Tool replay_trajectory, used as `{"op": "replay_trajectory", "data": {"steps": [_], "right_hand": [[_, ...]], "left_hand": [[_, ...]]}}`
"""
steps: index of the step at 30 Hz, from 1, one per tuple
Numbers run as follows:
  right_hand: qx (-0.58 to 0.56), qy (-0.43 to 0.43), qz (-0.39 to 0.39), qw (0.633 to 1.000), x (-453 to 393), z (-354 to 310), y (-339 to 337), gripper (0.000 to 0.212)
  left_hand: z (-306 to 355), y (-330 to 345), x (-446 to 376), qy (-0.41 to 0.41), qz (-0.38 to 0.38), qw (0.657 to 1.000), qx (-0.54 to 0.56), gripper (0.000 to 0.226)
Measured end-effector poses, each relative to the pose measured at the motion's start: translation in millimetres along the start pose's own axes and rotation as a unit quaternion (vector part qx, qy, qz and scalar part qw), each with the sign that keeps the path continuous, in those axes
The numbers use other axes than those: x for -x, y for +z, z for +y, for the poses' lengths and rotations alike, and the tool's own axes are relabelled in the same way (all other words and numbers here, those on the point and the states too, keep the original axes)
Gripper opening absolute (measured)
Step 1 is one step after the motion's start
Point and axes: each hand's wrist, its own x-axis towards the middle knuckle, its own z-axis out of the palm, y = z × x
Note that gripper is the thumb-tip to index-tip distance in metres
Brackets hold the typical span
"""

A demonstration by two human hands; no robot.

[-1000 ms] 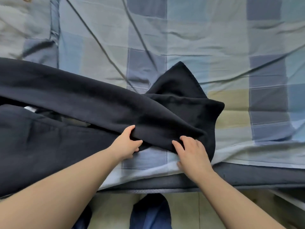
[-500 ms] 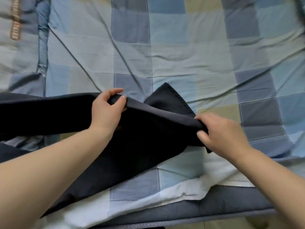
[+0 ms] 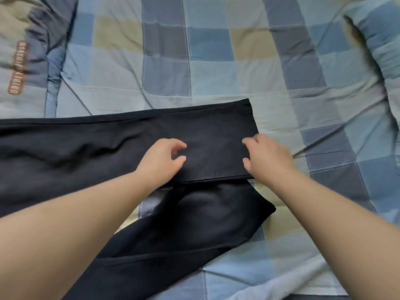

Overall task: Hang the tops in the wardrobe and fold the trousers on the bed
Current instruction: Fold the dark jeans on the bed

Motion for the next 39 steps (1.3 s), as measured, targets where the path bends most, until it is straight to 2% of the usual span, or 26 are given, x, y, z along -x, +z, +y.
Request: {"op": "replay_trajectory", "data": {"steps": [1,3,4,6,9,11,13,16,18,20,23,25,26,29,34,39], "right_hand": [[-0.031,0.038,-0.059,0.997,10,3,16,0.045],[-0.126,0.123,-0.173,0.969,32,7,49,0.049],[-0.17,0.156,-0.193,0.954,41,10,63,0.049],[-0.23,0.2,-0.176,0.936,56,12,85,0.044],[-0.319,0.233,-0.143,0.908,70,14,100,0.03],[-0.367,0.241,-0.119,0.891,80,15,102,0.026],[-0.382,0.24,-0.084,0.888,92,17,100,0.035],[-0.356,0.184,-0.03,0.916,109,19,91,0.032],[-0.299,0.085,-0.006,0.95,122,18,85,0.025],[-0.248,-0.015,0.014,0.968,134,20,80,0.028],[-0.17,-0.153,0.005,0.974,147,31,76,0.057],[-0.109,-0.227,-0.01,0.968,153,40,77,0.07],[-0.087,-0.246,-0.011,0.965,155,43,78,0.07],[-0.088,-0.253,0.02,0.963,156,46,79,0.058],[-0.125,-0.244,0.077,0.959,145,28,56,0.03],[-0.048,-0.221,0.144,0.964,170,16,22,0.018]], "left_hand": [[-10,5,12,0.003,-0.02,0.999,-0.025,0.021],[-32,16,38,-0.01,-0.065,0.995,-0.075,0.013],[-42,22,50,-0.018,-0.081,0.992,-0.092,0.011],[-60,33,73,-0.048,-0.095,0.991,-0.083,0.014],[-74,42,99,-0.086,-0.078,0.993,-0.027,0.03],[-80,44,113,-0.058,-0.088,0.994,-0.032,0.043],[-82,40,125,0.003,-0.108,0.99,-0.086,0.058],[-79,36,145,0.108,-0.111,0.967,-0.202,0.068],[-78,37,158,0.171,-0.101,0.95,-0.242,0.063],[-77,41,170,0.201,-0.094,0.939,-0.261,0.059],[-70,53,184,0.183,-0.149,0.932,-0.275,0.064],[-60,63,191,0.112,-0.203,0.935,-0.27,0.059],[-57,68,193,0.071,-0.206,0.94,-0.261,0.05],[-48,76,202,0.012,-0.177,0.949,-0.262,0.026],[-37,62,213,-0.045,-0.087,0.969,-0.227,0.013],[-29,37,231,-0.065,-0.022,0.976,-0.205,0.011]]}}
